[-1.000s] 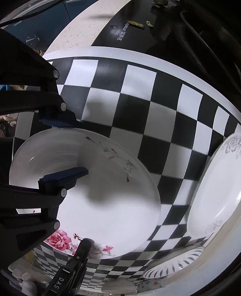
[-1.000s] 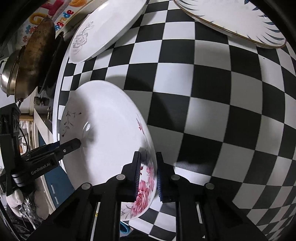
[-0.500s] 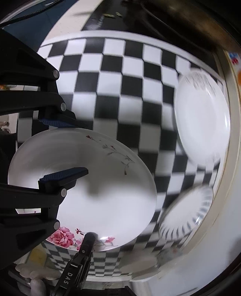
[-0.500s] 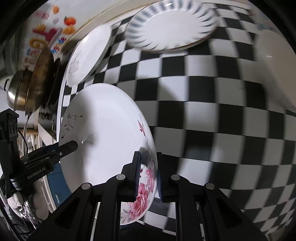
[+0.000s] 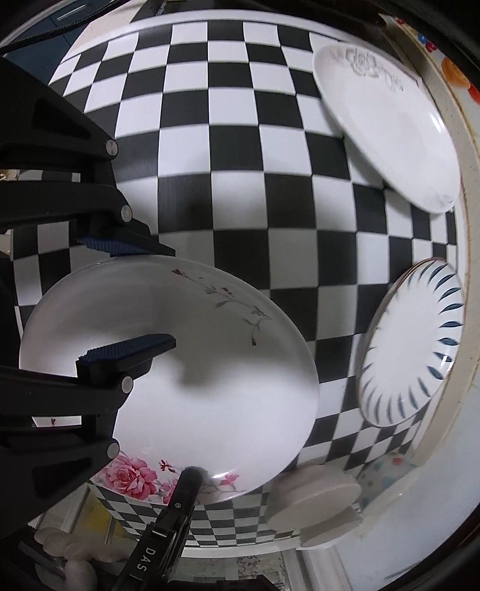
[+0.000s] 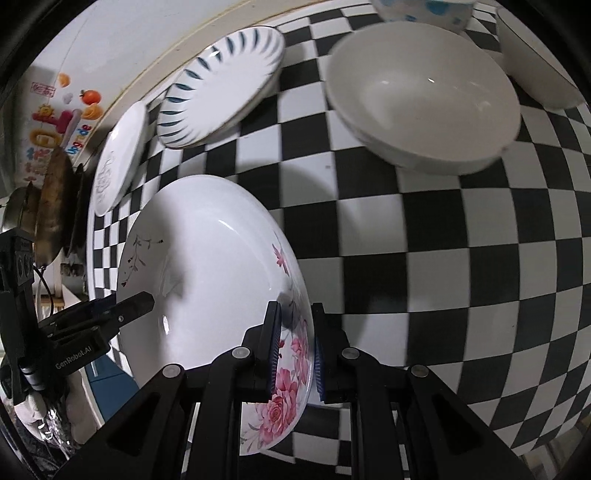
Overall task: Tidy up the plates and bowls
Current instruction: 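Lift the pink-flower plate off the cloth with both grippers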
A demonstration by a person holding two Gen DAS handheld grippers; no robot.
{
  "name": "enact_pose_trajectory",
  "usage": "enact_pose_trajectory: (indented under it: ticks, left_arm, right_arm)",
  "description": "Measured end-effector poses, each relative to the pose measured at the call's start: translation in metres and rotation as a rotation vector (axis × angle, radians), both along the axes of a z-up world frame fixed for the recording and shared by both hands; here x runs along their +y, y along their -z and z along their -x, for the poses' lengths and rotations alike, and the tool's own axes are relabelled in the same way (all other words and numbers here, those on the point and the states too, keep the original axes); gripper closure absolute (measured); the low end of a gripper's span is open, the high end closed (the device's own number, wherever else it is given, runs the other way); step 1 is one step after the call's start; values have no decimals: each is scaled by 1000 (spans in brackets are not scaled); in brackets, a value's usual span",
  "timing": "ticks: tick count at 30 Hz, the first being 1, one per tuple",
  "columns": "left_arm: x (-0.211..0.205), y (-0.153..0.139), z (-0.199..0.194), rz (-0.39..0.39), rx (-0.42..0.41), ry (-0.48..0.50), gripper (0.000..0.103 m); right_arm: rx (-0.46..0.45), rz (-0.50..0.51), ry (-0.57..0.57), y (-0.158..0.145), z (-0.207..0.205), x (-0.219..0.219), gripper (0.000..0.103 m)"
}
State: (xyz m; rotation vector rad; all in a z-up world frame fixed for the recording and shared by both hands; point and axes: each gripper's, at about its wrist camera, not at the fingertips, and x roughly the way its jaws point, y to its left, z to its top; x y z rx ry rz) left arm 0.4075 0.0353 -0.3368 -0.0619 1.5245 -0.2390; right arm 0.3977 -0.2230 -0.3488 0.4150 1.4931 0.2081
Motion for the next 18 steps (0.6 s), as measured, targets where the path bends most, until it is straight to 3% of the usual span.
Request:
enact_pose_trajectory:
  ticks: [18]
  left_arm:
    - [-14, 19, -4, -40, 31, 3, 66]
  right_arm:
    - [28, 23, -4, 14, 1, -5, 85]
